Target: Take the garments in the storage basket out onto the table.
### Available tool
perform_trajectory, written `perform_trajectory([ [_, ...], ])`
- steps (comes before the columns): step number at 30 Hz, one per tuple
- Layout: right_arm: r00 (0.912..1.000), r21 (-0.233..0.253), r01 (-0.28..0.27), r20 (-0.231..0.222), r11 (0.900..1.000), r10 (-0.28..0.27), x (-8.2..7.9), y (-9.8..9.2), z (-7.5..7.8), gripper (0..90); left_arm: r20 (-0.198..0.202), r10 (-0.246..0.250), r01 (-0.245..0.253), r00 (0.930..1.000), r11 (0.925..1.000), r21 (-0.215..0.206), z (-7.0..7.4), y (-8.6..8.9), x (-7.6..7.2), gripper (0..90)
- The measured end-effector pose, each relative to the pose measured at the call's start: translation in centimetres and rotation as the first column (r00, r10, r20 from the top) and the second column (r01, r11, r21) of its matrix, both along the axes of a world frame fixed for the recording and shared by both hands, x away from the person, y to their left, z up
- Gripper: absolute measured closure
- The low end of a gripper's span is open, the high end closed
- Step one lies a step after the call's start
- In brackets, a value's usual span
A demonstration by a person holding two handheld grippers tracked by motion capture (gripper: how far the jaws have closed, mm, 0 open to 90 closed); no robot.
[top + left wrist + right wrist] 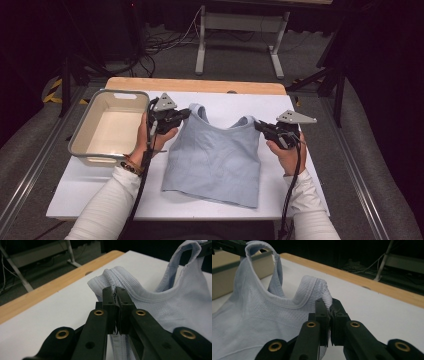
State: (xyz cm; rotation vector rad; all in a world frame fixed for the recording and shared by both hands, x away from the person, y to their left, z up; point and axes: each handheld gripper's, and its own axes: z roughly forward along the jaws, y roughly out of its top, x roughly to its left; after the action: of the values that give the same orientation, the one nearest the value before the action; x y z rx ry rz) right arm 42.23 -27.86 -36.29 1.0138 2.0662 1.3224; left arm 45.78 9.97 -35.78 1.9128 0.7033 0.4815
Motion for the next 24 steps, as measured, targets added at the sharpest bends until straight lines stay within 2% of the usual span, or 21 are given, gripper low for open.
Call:
perform_trajectory([
  [1,1.0,0.004,-0.006,0.007,1.0,0.006,-0.1,0.1,0.4,86.1,0.015,0.008,-0.008,0.9998,0.9999,-0.011,0.5,0.3,-0.4,87.3],
  [2,0.9997,0.01,-0.017,0.018,1.0,0.017,-0.3,0.3,1.0,86.1,0.012,0.01,-0.01,0.9999,0.9997,-0.02,1.0,0.6,-0.7,87.3],
  [7,0.9968,0.002,-0.05,0.063,0.999,0.049,-1.0,1.3,3.6,86.0,0.061,0.037,-0.035,0.9975,0.9991,-0.022,3.1,1.6,-2.5,87.3],
  [10,0.9955,-0.01,-0.057,0.075,0.998,0.058,-1.4,1.9,4.5,86.0,0.097,0.059,-0.061,0.9935,0.9979,0.019,3.7,1.7,-3.4,87.3],
  [12,0.9947,-0.024,-0.058,0.083,0.998,0.06,-1.5,2.3,4.8,85.9,0.109,0.082,-0.087,0.9907,0.9951,0.047,3.8,1.6,-3.8,87.3],
  [15,0.9947,-0.043,-0.049,0.088,0.998,0.052,-1.4,2.7,4.8,85.9,0.125,0.092,-0.099,0.9879,0.9935,0.055,3.6,1.4,-3.9,87.3],
  [16,0.9946,-0.048,-0.047,0.09,0.998,0.051,-1.3,2.8,4.8,85.9,0.114,0.087,-0.093,0.9897,0.9947,0.044,3.5,1.4,-3.7,87.3],
  [19,0.9949,-0.047,-0.045,0.088,0.998,0.049,-1.1,2.9,4.8,85.9,0.112,0.081,-0.084,0.9904,0.9963,0.02,3.6,1.6,-3.7,87.4],
  [22,0.9941,-0.038,-0.049,0.095,0.998,0.052,-1.4,2.7,5.0,85.9,0.117,0.072,-0.072,0.9906,0.9974,-0.003,3.9,1.7,-4.0,87.5],
  [24,0.9926,-0.032,-0.055,0.107,0.998,0.058,-1.8,2.7,5.3,85.9,0.131,0.07,-0.071,0.9889,0.9975,0.0,4.2,1.7,-4.4,87.5],
])
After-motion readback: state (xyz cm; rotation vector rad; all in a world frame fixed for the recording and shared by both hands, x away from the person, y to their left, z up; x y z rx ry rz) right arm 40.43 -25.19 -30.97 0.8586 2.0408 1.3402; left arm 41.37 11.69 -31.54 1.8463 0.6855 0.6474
